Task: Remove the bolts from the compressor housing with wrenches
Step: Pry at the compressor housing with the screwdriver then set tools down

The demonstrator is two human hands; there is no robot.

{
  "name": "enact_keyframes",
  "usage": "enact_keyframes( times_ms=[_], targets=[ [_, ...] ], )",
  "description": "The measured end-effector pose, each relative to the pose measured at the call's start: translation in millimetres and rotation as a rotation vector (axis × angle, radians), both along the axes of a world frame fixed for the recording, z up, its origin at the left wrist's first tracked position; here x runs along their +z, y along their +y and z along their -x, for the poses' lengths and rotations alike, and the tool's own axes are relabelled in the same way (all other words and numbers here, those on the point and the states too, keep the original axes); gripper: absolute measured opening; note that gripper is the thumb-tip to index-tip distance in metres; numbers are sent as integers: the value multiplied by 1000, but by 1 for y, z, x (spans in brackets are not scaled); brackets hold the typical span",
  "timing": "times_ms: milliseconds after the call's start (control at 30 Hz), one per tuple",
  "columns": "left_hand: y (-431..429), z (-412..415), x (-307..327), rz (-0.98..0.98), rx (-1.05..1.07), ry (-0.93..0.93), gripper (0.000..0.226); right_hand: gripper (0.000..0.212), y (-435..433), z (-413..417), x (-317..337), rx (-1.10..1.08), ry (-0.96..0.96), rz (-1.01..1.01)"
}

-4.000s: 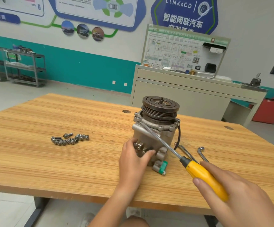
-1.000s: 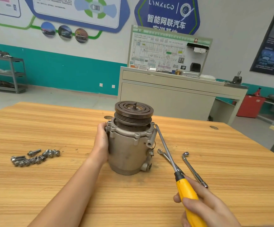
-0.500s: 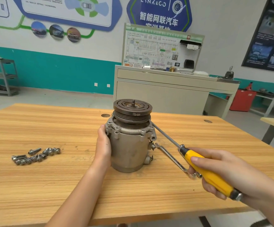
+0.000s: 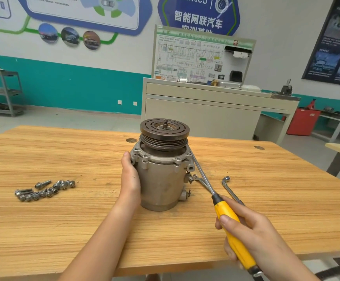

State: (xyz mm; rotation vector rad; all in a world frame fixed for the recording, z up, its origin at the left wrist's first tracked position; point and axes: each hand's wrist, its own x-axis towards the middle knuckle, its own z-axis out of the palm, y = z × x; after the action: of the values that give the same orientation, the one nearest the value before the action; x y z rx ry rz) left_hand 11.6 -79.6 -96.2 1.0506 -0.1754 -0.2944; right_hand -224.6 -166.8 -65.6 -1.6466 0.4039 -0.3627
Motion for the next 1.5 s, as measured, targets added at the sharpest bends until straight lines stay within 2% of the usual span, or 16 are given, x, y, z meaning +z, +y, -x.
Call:
enact_keyframes(
  times_ms=[67, 200, 267, 400, 467, 533, 600, 667, 833, 933, 1000, 1067, 1133, 1233, 1333, 1500],
  targets=[
    [1, 1, 1, -1, 11, 2, 50, 53, 3, 0, -4, -20, -5, -20],
    [4, 7, 2, 5, 17, -22, 51, 33, 7, 1, 0, -63, 23, -31],
    [7, 8, -1, -38, -24, -91, 51, 26, 5, 9, 6, -86, 59, -16],
    [34, -2, -16, -318, -185, -482, 44, 26, 12, 36, 20, -120, 56, -149],
    [48, -13, -23, -503, -335, -639, 63, 24, 25, 41, 22, -80, 55, -207],
    [51, -19, -26, -636, -368, -724, 72, 19, 35, 39, 16, -70, 55, -224],
    [50, -21, -26, -649, -360, -725, 76, 14, 36, 27, 4, -149, 43, -205],
    [52, -26, -24, -627, -398, -693, 84, 19, 32, 5, -3, -246, 11, -114],
    [56, -37, 8, -559, -549, -624, 119, 48, 4, -57, -5, -360, -93, 104],
    [50, -40, 15, -468, -619, -604, 105, 78, -9, -80, -4, -350, -83, 130],
    [46, -41, 7, -459, -664, -582, 116, 90, -18, -87, -4, -349, -90, 124],
    [45, -39, 1, -443, -671, -559, 122, 88, -28, -93, -5, -354, -98, 145],
    [45, -38, -1, -425, -658, -533, 115, 89, -38, -99, -7, -366, -105, 168],
    [45, -38, -5, -440, -599, -538, 85, 96, -50, -107, -12, -352, -99, 171],
    [43, -33, -10, -469, -506, -528, 62, 88, -59, -112, -15, -314, -93, 165],
    [54, -31, -21, -637, -326, -681, 91, 73, -70, -138, -4, -339, -55, 163]
  ],
)
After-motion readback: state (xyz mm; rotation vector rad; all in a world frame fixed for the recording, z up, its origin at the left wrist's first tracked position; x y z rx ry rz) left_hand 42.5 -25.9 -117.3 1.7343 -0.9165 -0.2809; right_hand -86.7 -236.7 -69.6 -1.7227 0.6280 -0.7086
